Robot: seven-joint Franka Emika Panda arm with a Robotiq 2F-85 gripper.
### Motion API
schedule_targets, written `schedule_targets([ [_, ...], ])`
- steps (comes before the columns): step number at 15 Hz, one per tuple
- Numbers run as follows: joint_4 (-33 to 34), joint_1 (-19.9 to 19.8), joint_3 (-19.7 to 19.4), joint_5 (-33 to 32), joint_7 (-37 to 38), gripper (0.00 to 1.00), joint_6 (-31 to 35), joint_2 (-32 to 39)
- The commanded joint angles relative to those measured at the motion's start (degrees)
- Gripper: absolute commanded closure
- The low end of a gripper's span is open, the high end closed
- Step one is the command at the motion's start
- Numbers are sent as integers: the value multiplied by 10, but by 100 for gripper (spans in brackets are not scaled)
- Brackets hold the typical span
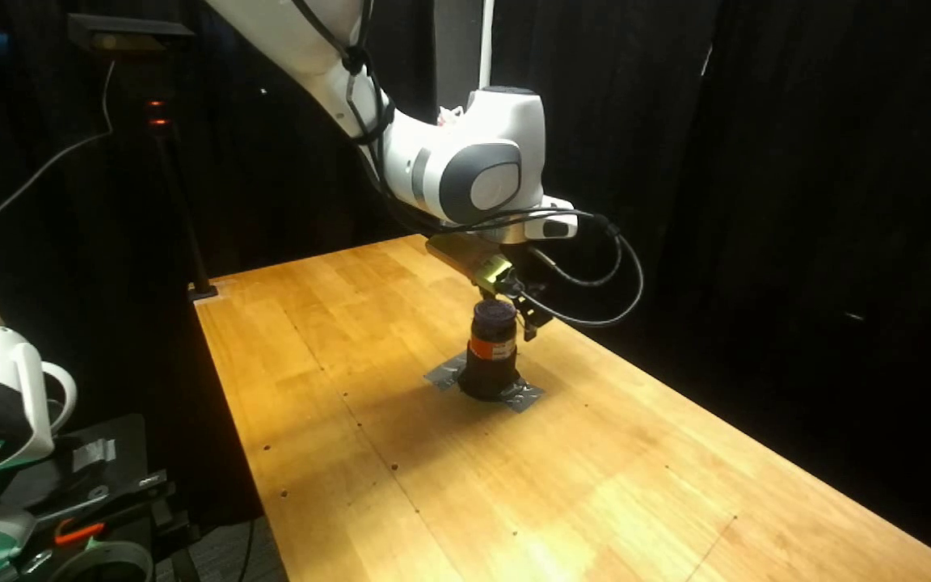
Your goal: Put the rubber band on the jar.
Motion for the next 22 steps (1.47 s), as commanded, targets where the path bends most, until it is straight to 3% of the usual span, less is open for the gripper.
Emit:
schedule_targets([
  [1, 10, -6, 5, 11, -22, 0, -26, 3],
  [5, -4, -20, 16, 29, -48, 0, -79, -21],
  [14, -44, -55, 34, 92, -120, 0, -133, -61],
  [22, -97, -53, 27, 98, -127, 0, -74, -70],
])
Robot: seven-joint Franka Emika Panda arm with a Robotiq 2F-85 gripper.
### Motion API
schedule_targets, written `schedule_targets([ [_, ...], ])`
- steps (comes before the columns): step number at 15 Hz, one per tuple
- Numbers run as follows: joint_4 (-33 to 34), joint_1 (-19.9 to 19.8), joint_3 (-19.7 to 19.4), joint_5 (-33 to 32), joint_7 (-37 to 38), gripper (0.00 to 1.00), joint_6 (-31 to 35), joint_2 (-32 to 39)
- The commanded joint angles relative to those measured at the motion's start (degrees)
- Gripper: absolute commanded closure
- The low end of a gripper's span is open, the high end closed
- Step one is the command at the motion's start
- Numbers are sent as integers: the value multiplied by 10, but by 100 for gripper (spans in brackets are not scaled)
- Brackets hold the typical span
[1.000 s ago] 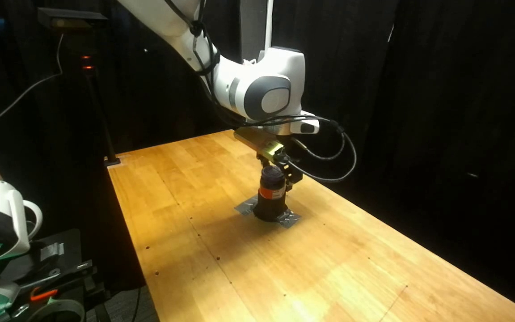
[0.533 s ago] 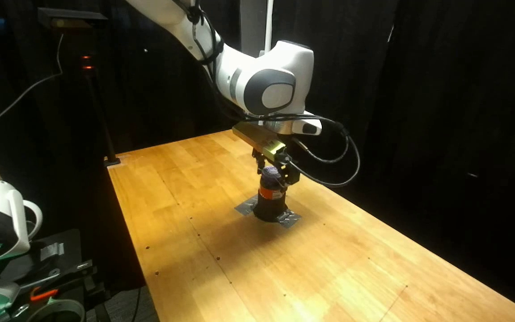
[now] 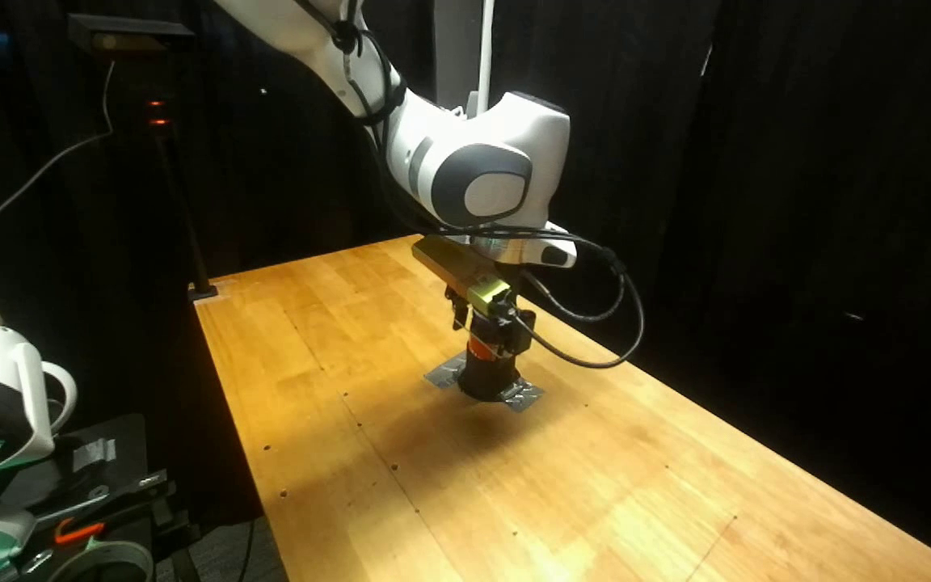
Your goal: Put the rubber band on the jar.
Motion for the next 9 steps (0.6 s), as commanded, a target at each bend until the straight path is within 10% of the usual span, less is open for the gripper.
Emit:
schedule_targets([
  [1, -55, 0, 0, 3, -4, 0, 47, -34],
  [9, -146, 39, -36, -54, 78, 0, 203, -69],
])
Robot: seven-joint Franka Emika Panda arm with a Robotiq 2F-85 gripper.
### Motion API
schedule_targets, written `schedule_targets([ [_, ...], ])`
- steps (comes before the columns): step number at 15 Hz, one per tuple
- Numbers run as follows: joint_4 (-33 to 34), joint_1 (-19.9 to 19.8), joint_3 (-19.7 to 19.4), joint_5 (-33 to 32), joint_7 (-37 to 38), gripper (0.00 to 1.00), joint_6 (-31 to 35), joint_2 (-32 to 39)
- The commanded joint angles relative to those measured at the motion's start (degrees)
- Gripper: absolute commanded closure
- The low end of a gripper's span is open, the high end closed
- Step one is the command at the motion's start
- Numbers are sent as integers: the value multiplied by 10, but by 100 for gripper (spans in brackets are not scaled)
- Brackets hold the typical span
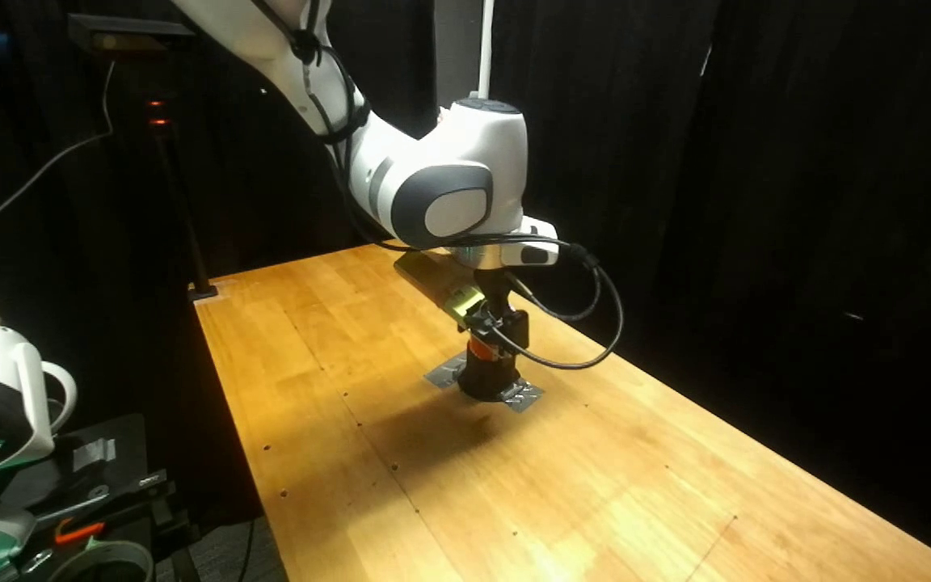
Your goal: Put the rubber band on the jar.
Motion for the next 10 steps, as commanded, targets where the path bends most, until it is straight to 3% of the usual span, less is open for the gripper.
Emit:
schedule_targets([
  [1, -60, 20, -27, -34, 44, 0, 45, -40],
  [3, -75, 17, -24, -33, 43, 0, 50, -50],
  [4, -83, 8, -16, -24, 33, 25, 50, -57],
  [6, -100, -7, 1, -5, 10, 33, 57, -72],
  [10, -139, -34, 32, 32, -32, 66, 126, -90],
])
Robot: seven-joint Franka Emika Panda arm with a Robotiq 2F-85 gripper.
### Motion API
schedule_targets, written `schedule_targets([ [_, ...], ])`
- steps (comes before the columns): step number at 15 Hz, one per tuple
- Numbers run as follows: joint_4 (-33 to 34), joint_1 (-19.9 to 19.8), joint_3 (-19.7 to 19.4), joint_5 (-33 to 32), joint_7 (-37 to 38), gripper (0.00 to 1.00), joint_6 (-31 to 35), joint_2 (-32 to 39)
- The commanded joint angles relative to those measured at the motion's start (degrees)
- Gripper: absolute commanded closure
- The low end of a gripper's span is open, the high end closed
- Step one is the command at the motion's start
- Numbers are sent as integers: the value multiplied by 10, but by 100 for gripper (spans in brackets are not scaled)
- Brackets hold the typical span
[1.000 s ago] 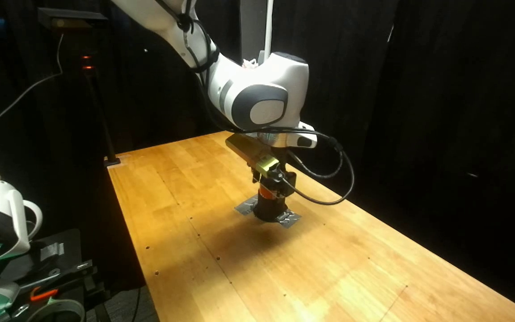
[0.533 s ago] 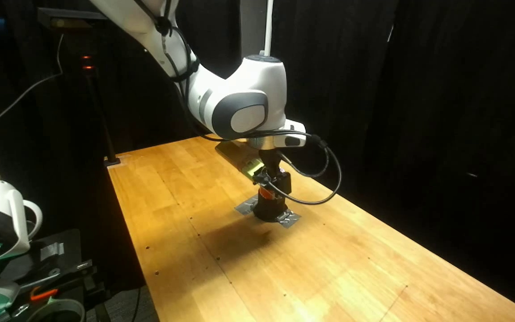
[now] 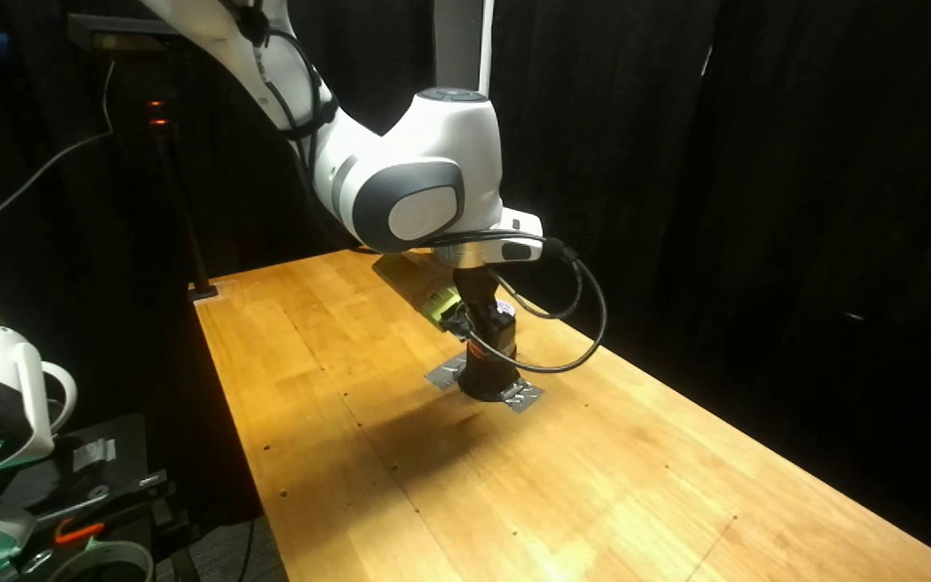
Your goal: Put the rubber band on the jar.
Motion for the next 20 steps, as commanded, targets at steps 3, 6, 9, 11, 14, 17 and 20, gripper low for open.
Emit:
schedule_targets([
  [3, -84, -54, 58, 61, -78, 88, 132, -35],
  [6, -109, -95, 105, 85, -107, 95, 226, -18],
  [9, -135, -154, 170, 85, -112, 92, 330, 0],
  [11, -152, -203, 219, 59, -96, 91, 381, 12],
  [14, -173, -273, 282, 11, -79, 91, 444, 35],
  [17, -196, -324, 314, -37, -70, 91, 487, 54],
  [20, -213, -365, 330, -84, -67, 91, 524, 76],
])
